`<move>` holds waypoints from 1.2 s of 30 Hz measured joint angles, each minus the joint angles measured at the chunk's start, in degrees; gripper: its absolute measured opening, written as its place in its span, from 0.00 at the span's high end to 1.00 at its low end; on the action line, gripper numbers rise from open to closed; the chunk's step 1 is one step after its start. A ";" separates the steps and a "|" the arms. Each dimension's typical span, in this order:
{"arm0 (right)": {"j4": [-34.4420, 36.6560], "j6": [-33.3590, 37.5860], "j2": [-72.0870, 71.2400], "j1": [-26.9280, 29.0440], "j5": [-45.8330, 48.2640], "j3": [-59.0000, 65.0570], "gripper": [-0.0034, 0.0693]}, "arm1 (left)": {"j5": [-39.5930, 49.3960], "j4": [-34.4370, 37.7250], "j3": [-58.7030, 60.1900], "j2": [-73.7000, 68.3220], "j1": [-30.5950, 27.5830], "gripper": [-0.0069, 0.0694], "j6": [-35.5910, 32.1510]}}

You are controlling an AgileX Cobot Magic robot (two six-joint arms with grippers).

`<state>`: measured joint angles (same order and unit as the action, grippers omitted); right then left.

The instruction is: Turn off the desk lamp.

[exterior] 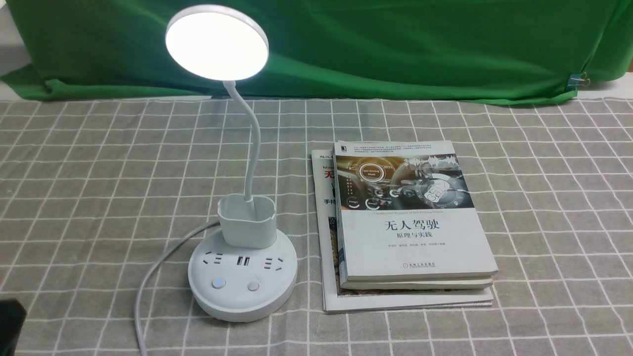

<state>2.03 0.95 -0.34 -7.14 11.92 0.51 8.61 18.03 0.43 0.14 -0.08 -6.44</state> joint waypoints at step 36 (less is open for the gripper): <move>0.00 0.00 0.00 0.00 0.00 0.00 0.90 | 42.45 -4.49 -46.04 -65.42 10.16 0.91 -0.11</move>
<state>2.03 0.95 -0.34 -7.14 11.92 0.51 51.06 13.54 -45.61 -65.28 10.08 -6.55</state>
